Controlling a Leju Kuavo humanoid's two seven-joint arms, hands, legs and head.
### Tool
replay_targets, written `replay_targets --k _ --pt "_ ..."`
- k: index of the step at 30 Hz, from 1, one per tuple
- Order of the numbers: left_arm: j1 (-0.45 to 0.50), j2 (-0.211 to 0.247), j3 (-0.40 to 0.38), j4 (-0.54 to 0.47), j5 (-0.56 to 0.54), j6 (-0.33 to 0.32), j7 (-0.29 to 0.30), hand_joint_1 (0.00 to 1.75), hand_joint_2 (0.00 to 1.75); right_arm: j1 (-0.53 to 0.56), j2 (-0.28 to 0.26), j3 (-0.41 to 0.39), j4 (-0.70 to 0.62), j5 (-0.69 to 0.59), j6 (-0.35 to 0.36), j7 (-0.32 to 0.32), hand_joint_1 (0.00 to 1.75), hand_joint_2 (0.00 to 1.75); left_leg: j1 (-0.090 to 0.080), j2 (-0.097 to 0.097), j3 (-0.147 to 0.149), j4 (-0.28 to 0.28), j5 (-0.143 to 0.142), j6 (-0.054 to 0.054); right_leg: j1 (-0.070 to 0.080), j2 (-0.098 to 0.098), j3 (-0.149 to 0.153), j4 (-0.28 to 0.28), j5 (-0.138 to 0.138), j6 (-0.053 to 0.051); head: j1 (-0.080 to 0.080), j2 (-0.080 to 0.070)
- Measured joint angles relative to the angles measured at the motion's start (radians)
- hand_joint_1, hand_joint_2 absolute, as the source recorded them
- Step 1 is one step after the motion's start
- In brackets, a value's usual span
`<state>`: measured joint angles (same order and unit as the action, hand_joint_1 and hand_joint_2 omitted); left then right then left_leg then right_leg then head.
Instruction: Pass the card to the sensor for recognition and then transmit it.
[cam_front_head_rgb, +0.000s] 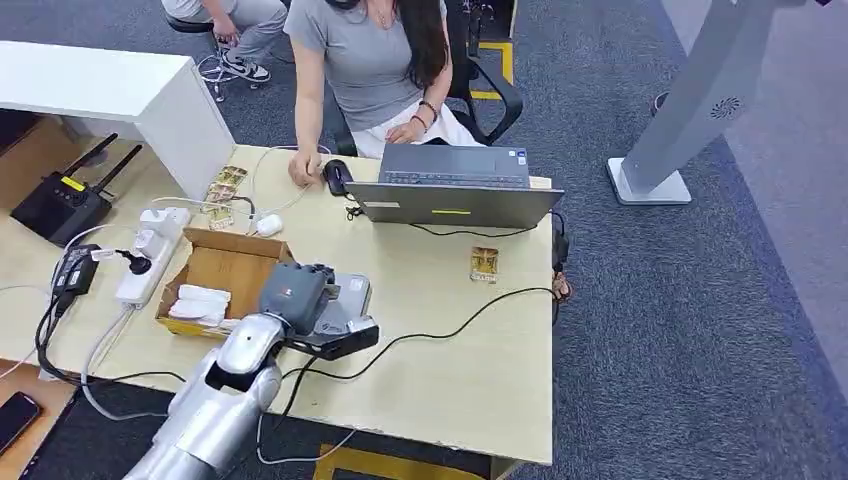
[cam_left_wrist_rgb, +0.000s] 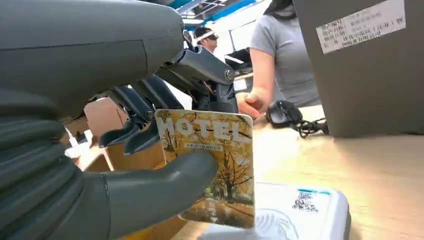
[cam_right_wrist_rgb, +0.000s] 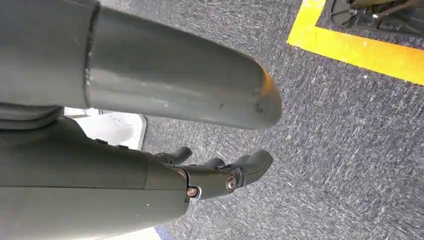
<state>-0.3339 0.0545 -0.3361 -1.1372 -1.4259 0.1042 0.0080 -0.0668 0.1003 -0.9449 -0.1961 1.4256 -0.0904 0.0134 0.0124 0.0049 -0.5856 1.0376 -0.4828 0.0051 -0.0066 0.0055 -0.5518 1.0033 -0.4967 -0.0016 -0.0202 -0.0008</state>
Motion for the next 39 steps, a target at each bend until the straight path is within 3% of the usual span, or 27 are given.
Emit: replay_targets --k 22,33,39 --pt "-0.068 0.010 -0.017 0.037 0.044 0.039 0.003 1.75 1.75 0.000 0.008 -0.010 0.000 -0.023 0.001 -0.026 0.00 0.00 0.000 -0.001 0.000 0.000 0.001 0.000 0.000 -0.001 0.000 0.000 0.001 0.000 0.000 0.000" --pt "-0.318 0.108 0.060 0.004 0.041 0.058 0.023 1.75 1.75 0.001 0.008 -0.010 0.000 -0.002 0.000 -0.010 0.00 0.00 0.001 -0.002 -0.001 0.000 0.003 0.000 0.000 -0.002 0.000 0.001 0.002 0.000 0.000 0.000" --pt "-0.359 0.135 0.085 0.011 0.029 0.066 0.026 1.75 1.75 -0.001 0.008 -0.010 0.000 0.000 0.000 0.000 0.00 0.00 0.001 -0.002 -0.002 0.000 0.003 0.000 0.000 -0.001 0.000 0.001 0.002 0.000 0.000 0.000"
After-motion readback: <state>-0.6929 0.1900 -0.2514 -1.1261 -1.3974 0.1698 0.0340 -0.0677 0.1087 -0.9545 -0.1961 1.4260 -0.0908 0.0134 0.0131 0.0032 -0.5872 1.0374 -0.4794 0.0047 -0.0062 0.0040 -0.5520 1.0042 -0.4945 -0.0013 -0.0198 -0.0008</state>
